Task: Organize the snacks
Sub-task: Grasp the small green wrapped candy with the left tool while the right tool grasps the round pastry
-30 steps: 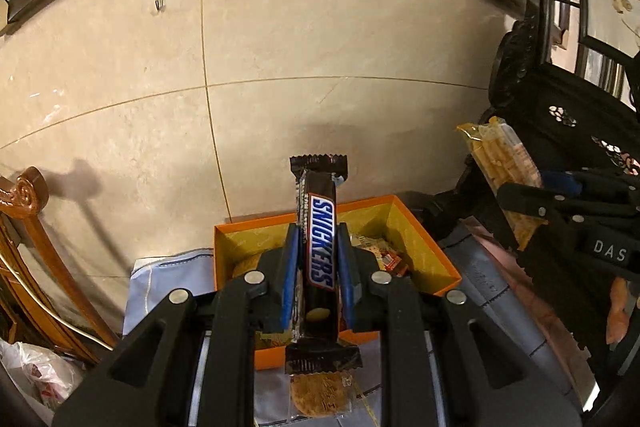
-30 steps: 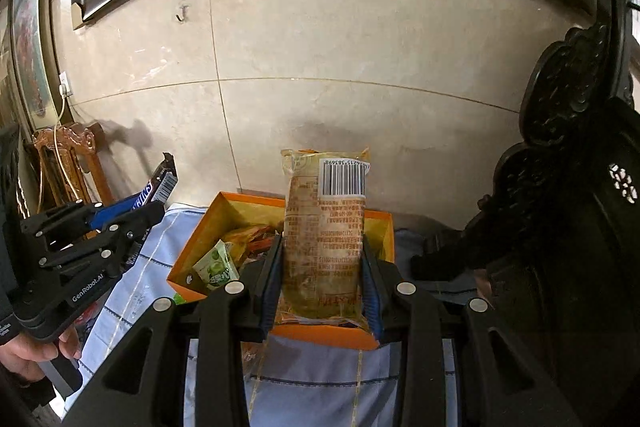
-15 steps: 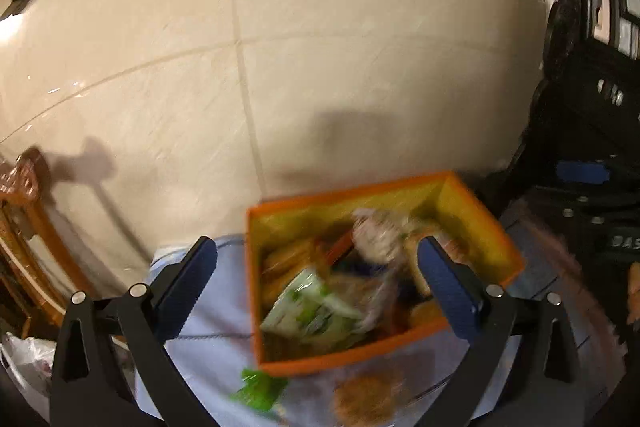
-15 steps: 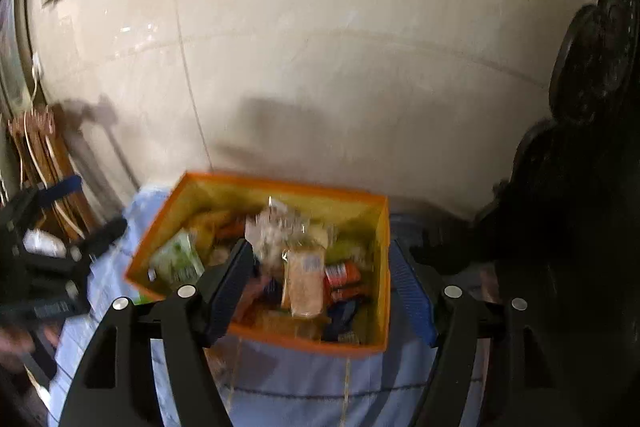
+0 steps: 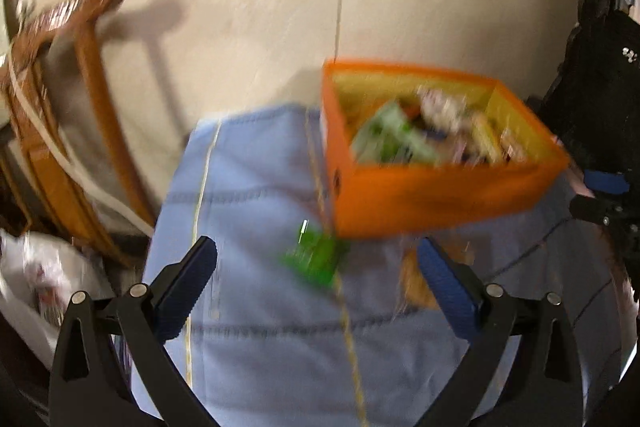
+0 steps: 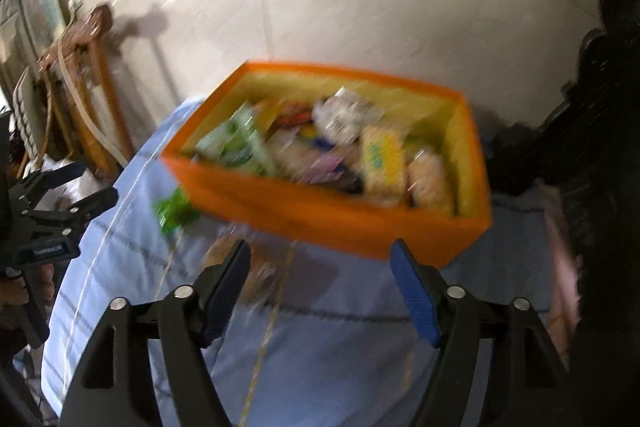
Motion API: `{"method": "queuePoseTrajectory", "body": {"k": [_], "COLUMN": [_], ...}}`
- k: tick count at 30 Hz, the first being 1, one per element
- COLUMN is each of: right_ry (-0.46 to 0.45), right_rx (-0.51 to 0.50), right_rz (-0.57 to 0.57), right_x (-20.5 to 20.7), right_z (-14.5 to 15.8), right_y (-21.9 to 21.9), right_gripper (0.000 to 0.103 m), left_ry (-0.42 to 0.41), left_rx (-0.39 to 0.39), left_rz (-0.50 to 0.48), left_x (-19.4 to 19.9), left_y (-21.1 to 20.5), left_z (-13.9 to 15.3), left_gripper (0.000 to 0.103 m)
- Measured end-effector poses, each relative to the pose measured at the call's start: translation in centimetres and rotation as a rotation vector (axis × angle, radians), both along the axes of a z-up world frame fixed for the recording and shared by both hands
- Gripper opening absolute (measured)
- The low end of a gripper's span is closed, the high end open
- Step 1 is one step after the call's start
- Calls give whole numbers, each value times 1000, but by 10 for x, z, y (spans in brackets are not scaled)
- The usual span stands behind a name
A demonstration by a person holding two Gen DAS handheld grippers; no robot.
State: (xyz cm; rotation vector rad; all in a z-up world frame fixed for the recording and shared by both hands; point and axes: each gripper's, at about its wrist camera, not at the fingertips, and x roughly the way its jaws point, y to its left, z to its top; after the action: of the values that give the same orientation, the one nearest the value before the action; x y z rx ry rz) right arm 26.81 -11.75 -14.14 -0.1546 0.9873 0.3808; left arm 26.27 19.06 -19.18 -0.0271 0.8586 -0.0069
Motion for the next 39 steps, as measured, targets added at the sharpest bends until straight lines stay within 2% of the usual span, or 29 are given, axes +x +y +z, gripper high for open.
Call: {"method": "queuePoseTrajectory", "body": {"k": [4,8,12,17,24,28,30,34,35,37,39], "right_ry": [75,130,131,113,126,96,80,52,11,51,101], "right_rx": [-36,-68,-68,-67,-102,-112,-143,-163,-171,-172,-114], "right_rz": [74,144,163,179,205,217,245,265,263,242,203], "right_x": [-20,-34,-27,-8,18,28,29,28,29,35,40], "right_z": [-38,-67,-73,-80,-108,-115,-121,-126,-129,-139,-143], "right_y": [18,38,53,73,102,117,128,138,138,137,130], "right_gripper": [77,77,77,80,81,97,99,99,99,99,99], "left_ry": [68,112,106,86,109,133,151,151,149,142,144], "left_rx": [-22,3,48,100,93,129,146,97,89,73,65], "left_rz": [52,55,21,-15,19,-9,-16,1,4,8,6], "left_x": [-18,-22,-9,29,73,83,86,87,87,87,87], "left_y": [12,10,1,-8,-6,-11,-12,-7,-6,-4,-4], "left_z": [-28,-53,-65,-69,-85,-102,-113,-121,-122,-123,-123], "left_gripper": [98,98,98,98,98,98,98,99,99,99,99]}}
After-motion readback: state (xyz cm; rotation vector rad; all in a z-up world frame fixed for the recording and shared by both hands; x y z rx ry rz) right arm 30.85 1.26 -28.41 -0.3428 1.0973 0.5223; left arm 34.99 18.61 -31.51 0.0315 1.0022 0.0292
